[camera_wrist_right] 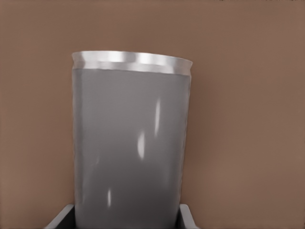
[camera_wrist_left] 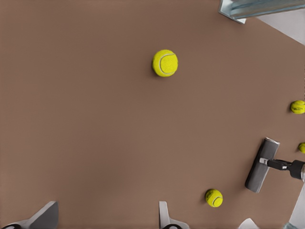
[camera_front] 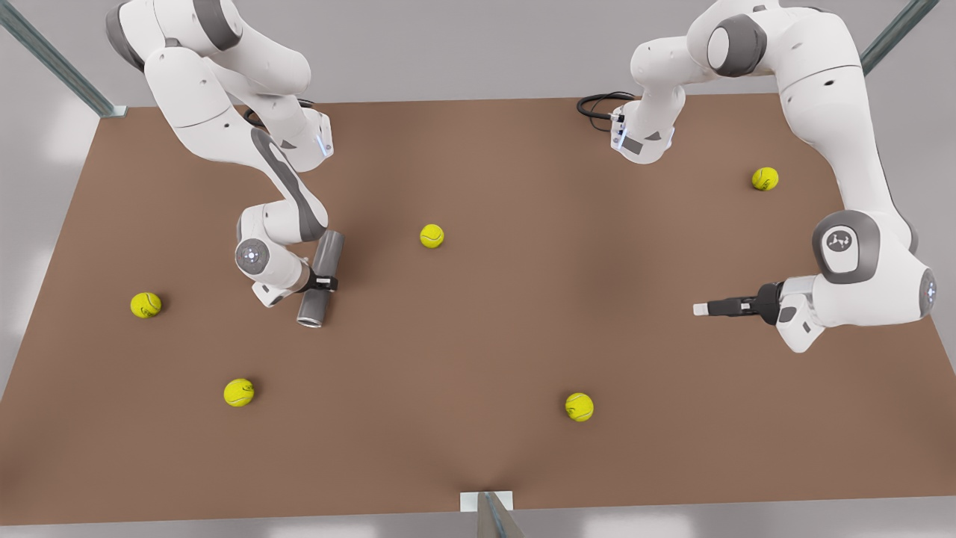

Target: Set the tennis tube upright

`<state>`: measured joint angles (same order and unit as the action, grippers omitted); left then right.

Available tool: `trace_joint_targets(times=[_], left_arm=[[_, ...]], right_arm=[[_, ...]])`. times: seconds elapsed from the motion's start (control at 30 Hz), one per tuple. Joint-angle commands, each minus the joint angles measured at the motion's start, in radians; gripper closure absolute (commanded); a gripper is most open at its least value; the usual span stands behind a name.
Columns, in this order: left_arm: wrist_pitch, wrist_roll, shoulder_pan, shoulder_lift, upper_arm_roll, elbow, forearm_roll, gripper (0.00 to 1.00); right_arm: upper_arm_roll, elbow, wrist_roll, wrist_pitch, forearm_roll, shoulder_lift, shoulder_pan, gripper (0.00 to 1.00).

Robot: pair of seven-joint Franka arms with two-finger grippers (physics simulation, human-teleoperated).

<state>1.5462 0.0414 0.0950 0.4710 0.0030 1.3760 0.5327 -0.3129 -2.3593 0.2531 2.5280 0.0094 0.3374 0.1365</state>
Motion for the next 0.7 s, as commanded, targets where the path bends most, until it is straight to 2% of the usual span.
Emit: trace_joint_targets(times=[0.0, 0.67], left_arm=[[0.000, 0.000, 0.000, 0.000, 0.000, 0.000, 0.000, 0.00], [-0.002, 0.006, 0.003, 0.000, 0.000, 0.002, 0.000, 0.00]], right_arm=[[0.000, 0.000, 0.000, 0.000, 0.001, 0.000, 0.000, 0.20], [0.000, -0.031, 0.002, 0.031, 0.000, -0.011, -0.009, 0.22]])
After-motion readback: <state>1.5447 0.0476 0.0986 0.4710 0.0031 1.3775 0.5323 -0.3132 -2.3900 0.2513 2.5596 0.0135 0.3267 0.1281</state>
